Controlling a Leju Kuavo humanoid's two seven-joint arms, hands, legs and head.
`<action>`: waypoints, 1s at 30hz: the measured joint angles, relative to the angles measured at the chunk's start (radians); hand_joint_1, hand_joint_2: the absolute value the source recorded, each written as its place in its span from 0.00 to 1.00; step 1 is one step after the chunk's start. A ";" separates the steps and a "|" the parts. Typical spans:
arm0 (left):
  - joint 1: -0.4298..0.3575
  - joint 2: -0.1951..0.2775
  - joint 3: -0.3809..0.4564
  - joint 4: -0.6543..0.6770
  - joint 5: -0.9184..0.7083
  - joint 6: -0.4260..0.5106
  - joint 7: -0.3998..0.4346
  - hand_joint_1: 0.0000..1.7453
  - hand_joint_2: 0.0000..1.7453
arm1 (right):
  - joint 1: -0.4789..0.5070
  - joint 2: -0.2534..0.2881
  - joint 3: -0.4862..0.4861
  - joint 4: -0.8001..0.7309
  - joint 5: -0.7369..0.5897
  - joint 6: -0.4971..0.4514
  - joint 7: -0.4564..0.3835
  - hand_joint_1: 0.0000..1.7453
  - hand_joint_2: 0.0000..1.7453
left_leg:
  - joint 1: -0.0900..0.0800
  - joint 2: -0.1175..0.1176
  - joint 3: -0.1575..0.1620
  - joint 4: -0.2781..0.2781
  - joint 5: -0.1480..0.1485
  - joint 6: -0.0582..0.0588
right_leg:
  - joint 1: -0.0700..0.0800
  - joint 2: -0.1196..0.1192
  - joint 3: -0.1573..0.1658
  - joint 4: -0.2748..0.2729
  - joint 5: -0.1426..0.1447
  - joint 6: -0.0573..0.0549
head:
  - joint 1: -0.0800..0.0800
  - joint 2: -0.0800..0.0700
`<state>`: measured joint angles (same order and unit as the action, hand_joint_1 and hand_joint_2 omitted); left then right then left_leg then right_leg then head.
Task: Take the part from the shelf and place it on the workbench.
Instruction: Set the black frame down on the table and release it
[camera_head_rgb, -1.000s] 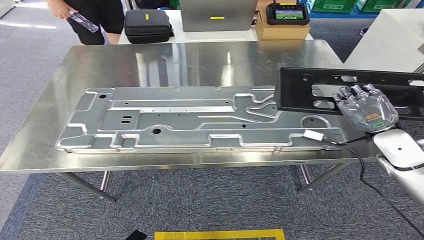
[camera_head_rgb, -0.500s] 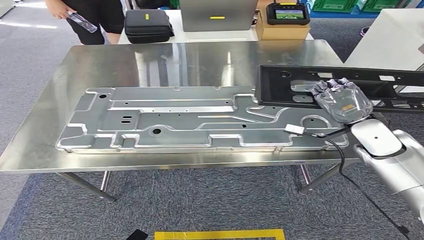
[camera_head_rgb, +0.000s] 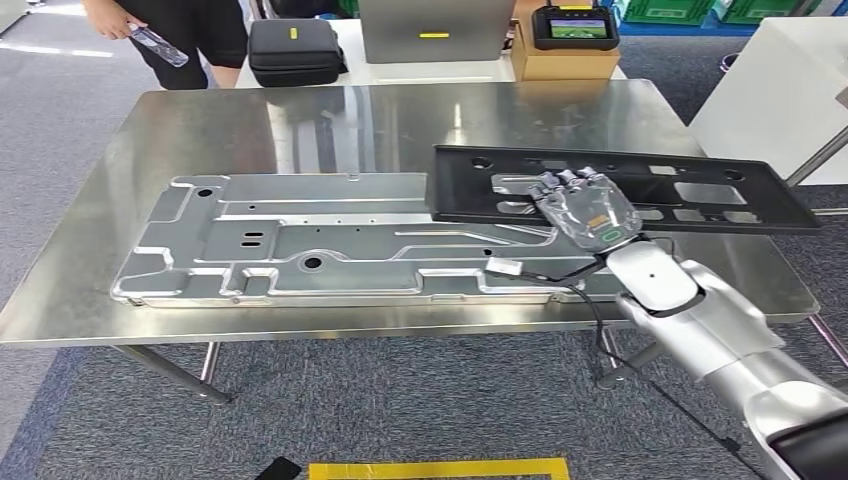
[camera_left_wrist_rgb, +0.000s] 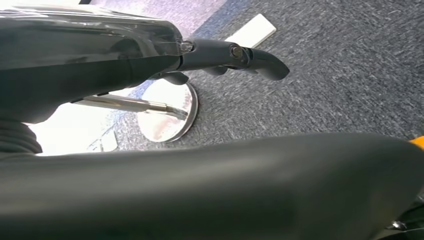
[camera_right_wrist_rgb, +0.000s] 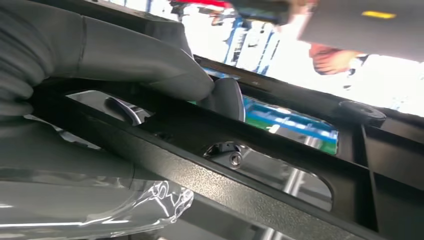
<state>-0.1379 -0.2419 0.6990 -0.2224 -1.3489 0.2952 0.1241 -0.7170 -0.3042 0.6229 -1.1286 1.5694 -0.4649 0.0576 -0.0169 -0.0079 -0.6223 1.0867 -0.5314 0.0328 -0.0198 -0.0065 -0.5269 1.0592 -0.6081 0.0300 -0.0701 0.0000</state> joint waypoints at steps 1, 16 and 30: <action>0.000 0.000 -0.001 0.000 0.000 0.000 0.001 0.00 1.00 | -0.003 0.015 0.012 0.010 0.000 0.000 0.004 1.00 1.00 | 0.000 0.000 0.000 0.000 0.000 0.000 | 0.000 0.000 0.000 0.000 0.000 0.000 | 0.000 0.000; -0.001 -0.002 -0.016 0.000 -0.013 -0.002 0.012 0.00 1.00 | -0.033 0.164 0.171 0.126 0.000 0.004 0.021 1.00 1.00 | 0.000 0.000 0.000 0.000 0.000 0.000 | 0.000 0.000 0.000 0.000 0.000 0.000 | 0.000 0.000; -0.002 -0.006 -0.029 0.000 -0.014 0.012 -0.022 0.00 1.00 | -0.031 0.174 0.240 0.141 0.000 0.001 0.046 0.00 0.00 | 0.000 0.000 0.000 0.000 0.000 0.000 | 0.000 0.000 0.000 0.000 0.000 0.000 | 0.000 0.000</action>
<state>-0.1400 -0.2481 0.6703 -0.2224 -1.3629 0.3070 0.1022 -0.7483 -0.1303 0.8628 -0.9880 1.5694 -0.4635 0.1036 -0.0168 -0.0078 -0.6221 1.0866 -0.5314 0.0327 -0.0199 -0.0063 -0.5274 1.0592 -0.6081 0.0300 -0.0702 0.0000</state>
